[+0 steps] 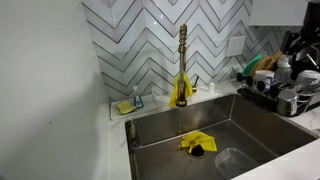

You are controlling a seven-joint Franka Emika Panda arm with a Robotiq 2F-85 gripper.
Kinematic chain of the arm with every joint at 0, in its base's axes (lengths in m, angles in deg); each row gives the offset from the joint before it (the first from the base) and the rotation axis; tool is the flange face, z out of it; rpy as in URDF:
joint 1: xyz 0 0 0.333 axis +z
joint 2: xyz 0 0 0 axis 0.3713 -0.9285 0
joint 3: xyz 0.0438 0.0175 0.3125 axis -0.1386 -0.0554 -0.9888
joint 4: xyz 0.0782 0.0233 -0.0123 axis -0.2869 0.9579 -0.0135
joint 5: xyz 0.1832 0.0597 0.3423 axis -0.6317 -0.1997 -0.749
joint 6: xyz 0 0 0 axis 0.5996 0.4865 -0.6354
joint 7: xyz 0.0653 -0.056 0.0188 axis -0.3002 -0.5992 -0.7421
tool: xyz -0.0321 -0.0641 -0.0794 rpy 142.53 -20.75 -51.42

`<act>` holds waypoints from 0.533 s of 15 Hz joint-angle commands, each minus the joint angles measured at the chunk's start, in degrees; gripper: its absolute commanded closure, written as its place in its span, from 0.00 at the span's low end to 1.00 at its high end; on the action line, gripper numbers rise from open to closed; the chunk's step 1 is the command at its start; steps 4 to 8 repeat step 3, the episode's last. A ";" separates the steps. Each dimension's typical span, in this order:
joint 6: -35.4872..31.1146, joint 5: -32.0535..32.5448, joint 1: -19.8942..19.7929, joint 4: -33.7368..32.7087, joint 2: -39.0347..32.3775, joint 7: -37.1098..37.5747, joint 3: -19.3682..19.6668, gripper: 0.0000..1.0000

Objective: Place the silver spoon under the running faucet then put it back on the right side of the counter.

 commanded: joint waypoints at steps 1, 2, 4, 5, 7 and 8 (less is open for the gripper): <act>0.24 0.22 0.53 -0.40 -0.42 0.21 0.36 0.00; 0.24 0.22 0.54 -0.43 -0.53 0.21 0.37 0.00; 0.24 0.22 0.54 -0.43 -0.57 0.21 0.37 0.00; 0.24 0.22 0.54 -0.43 -0.57 0.21 0.37 0.00; 0.24 0.22 0.54 -0.43 -0.57 0.21 0.37 0.00; 0.24 0.22 0.54 -0.43 -0.57 0.21 0.37 0.00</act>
